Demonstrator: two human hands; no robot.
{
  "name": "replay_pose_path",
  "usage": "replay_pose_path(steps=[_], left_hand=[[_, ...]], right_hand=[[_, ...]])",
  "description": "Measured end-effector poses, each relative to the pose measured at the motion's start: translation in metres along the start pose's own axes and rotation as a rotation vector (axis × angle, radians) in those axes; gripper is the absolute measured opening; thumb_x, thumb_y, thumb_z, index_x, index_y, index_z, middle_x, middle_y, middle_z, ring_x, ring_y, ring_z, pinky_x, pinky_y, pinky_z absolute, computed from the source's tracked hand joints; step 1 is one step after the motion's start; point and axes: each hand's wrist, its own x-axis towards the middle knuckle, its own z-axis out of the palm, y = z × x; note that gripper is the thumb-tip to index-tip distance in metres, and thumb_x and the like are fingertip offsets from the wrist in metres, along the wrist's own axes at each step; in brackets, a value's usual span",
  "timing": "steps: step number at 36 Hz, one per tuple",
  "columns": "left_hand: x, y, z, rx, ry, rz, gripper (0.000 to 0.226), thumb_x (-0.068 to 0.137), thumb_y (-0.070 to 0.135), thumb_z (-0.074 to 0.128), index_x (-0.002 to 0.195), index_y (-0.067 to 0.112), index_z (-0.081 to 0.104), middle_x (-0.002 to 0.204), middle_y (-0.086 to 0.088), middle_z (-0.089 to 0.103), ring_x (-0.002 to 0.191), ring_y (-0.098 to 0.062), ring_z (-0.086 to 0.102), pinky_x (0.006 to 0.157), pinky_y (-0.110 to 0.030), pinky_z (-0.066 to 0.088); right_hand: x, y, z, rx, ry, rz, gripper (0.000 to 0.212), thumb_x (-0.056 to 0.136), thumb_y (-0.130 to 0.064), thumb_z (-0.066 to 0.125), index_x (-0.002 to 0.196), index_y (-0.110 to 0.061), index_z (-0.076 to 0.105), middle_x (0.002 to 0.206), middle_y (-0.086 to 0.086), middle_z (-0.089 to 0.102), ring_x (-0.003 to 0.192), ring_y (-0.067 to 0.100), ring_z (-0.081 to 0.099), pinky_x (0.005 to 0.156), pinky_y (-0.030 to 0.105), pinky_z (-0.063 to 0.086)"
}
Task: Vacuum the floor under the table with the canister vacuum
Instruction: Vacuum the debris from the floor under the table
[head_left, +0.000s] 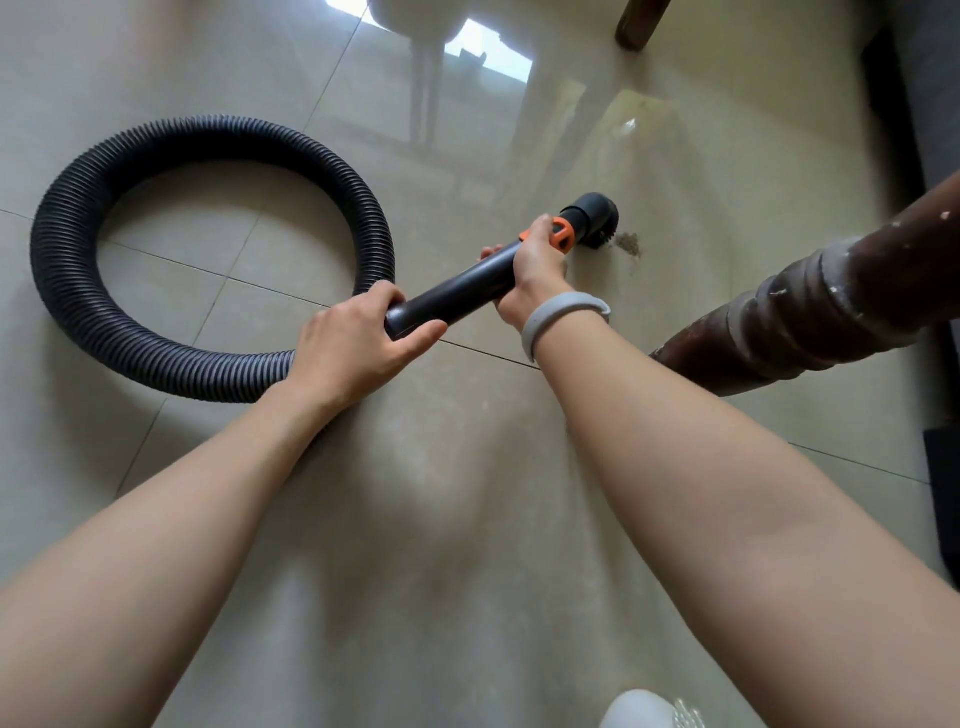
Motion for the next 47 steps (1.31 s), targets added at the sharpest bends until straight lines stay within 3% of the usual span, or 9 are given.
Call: replay_pose_path(steps=[6,11,17,23,27,32,42,47], left_hand=[[0.008,0.0,-0.001,-0.001,-0.108,-0.017,0.05,0.083,0.067,0.05,0.106,0.023,0.055,0.093,-0.009,0.065,0.093,-0.034,0.059,0.075,-0.035,0.041],[0.018,-0.006,-0.006,-0.16,-0.178,-0.102,0.07,0.059,0.083,0.034,0.09,0.025,0.058,0.081,-0.001,0.063,0.085,-0.028,0.058,0.075,-0.037,0.047],[0.024,-0.006,-0.006,-0.2,-0.236,-0.096,0.055,0.068,0.076,0.043,0.085,0.026,0.057,0.078,0.001,0.062,0.083,-0.025,0.058,0.074,-0.036,0.048],[0.032,0.007,-0.001,-0.132,-0.273,-0.051,0.038,0.083,0.067,0.049,0.076,0.03,0.049,0.075,0.005,0.057,0.082,-0.025,0.055,0.067,-0.032,0.04],[0.034,0.015,0.003,-0.108,-0.278,-0.046,0.037,0.082,0.068,0.047,0.081,0.031,0.049,0.073,0.007,0.054,0.081,-0.023,0.054,0.066,-0.031,0.037],[0.034,0.019,0.002,-0.091,-0.273,-0.043,0.037,0.083,0.067,0.048,0.088,0.031,0.052,0.078,0.004,0.056,0.083,-0.023,0.054,0.069,-0.032,0.039],[0.029,0.023,0.002,-0.062,-0.302,-0.024,0.037,0.084,0.067,0.047,0.088,0.031,0.05,0.081,0.002,0.059,0.082,-0.024,0.055,0.066,-0.031,0.038],[0.03,0.026,0.001,-0.07,-0.343,-0.008,0.041,0.082,0.066,0.048,0.092,0.026,0.052,0.084,-0.001,0.062,0.085,-0.025,0.058,0.073,-0.035,0.048]], right_hand=[[0.001,-0.002,0.0,-0.024,0.02,0.014,0.041,0.096,-0.046,0.046,0.079,-0.009,0.041,0.069,0.01,0.059,0.063,0.021,0.06,0.087,0.041,0.054],[-0.003,0.001,0.007,0.009,-0.059,0.042,0.033,0.094,-0.037,0.056,0.105,-0.009,0.043,0.097,0.014,0.066,0.068,0.021,0.062,0.089,0.043,0.053],[-0.006,0.003,0.012,-0.01,-0.081,0.025,0.036,0.098,-0.04,0.047,0.08,-0.011,0.038,0.066,0.007,0.056,0.064,0.019,0.059,0.093,0.045,0.051],[-0.001,-0.003,0.0,0.002,-0.022,-0.017,0.038,0.098,-0.041,0.046,0.077,-0.01,0.038,0.069,0.006,0.056,0.061,0.017,0.059,0.091,0.043,0.053],[0.005,-0.005,-0.008,-0.027,0.005,-0.009,0.038,0.097,-0.045,0.046,0.091,-0.008,0.042,0.07,0.007,0.061,0.066,0.017,0.062,0.091,0.043,0.053],[0.004,-0.006,-0.01,-0.01,0.009,-0.005,0.039,0.096,-0.046,0.048,0.08,-0.011,0.039,0.066,0.006,0.06,0.068,0.019,0.062,0.092,0.043,0.052],[-0.001,-0.001,-0.018,0.103,-0.003,-0.009,0.036,0.096,-0.045,0.048,0.083,-0.012,0.041,0.07,0.005,0.058,0.066,0.018,0.061,0.09,0.041,0.054],[-0.005,0.003,-0.023,0.179,0.013,-0.03,0.036,0.096,-0.043,0.05,0.084,-0.009,0.043,0.066,0.006,0.056,0.064,0.019,0.058,0.085,0.038,0.054]])
